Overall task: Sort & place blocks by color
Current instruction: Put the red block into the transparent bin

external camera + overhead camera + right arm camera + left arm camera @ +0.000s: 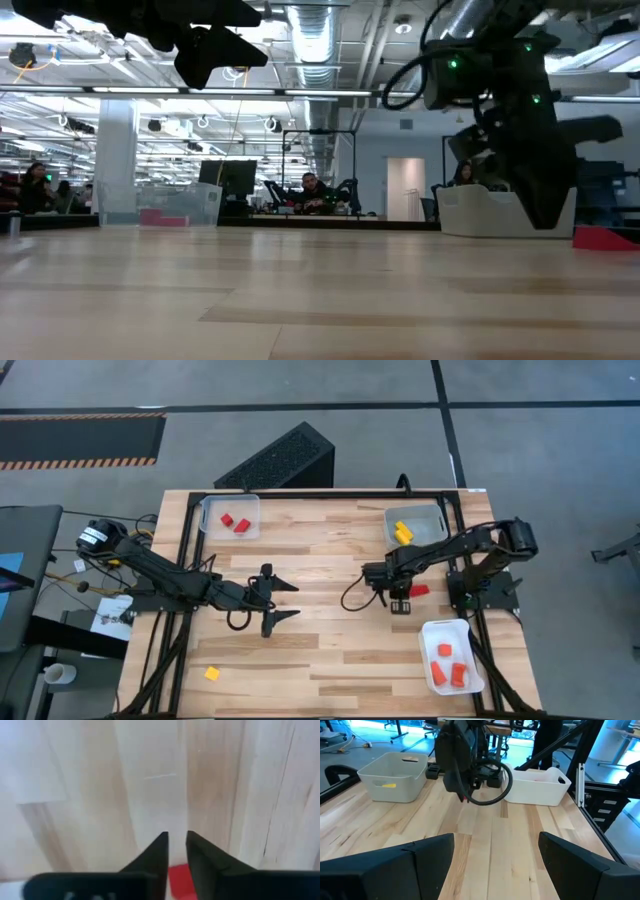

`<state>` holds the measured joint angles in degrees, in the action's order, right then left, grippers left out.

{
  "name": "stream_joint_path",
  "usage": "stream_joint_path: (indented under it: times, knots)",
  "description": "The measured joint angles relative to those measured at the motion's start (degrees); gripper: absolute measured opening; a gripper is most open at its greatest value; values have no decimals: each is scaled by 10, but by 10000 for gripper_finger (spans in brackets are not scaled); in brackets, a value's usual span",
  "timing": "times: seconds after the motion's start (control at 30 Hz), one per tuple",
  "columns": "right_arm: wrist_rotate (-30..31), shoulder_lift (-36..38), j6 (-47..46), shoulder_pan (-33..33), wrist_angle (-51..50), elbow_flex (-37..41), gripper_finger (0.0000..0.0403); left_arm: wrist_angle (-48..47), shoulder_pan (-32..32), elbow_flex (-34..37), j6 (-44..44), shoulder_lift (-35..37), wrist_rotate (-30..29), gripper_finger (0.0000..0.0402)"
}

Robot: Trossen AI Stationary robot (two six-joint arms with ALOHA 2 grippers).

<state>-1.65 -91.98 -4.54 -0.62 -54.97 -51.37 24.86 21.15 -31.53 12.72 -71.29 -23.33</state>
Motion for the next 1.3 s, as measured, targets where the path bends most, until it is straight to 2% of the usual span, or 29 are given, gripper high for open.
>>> stream_joint_path:
  times: [0.1, 0.2, 0.3, 0.53, 0.67, 0.8, 1.1, 1.3]
  knots:
    - [-2, 0, 0, 0, -34, -17, 72, 0, 0, 0, 0, 0, 0, 279]
    - [-2, 0, 0, 0, -72, -20, 82, 0, 0, 0, 0, 0, 0, 279]
    - [-2, 0, -1, 0, -116, -18, 126, -2, 0, 0, 0, 0, 0, 279]
    - [-2, 0, -25, 3, -141, -18, 269, -5, 0, 0, 1, 0, 0, 279]
    - [-2, -13, -25, 9, -141, -18, 306, -6, 0, 0, 3, 0, 0, 279]
    - [-8, -36, -26, 20, -139, -15, 308, -6, 0, 0, 4, 0, 1, 279]
    - [-9, -108, -8, 31, -130, 18, 284, -11, 0, 0, 4, 0, 1, 279]
    - [-11, -121, 24, 26, -89, 32, 248, -12, 0, 0, 4, 0, 1, 279]
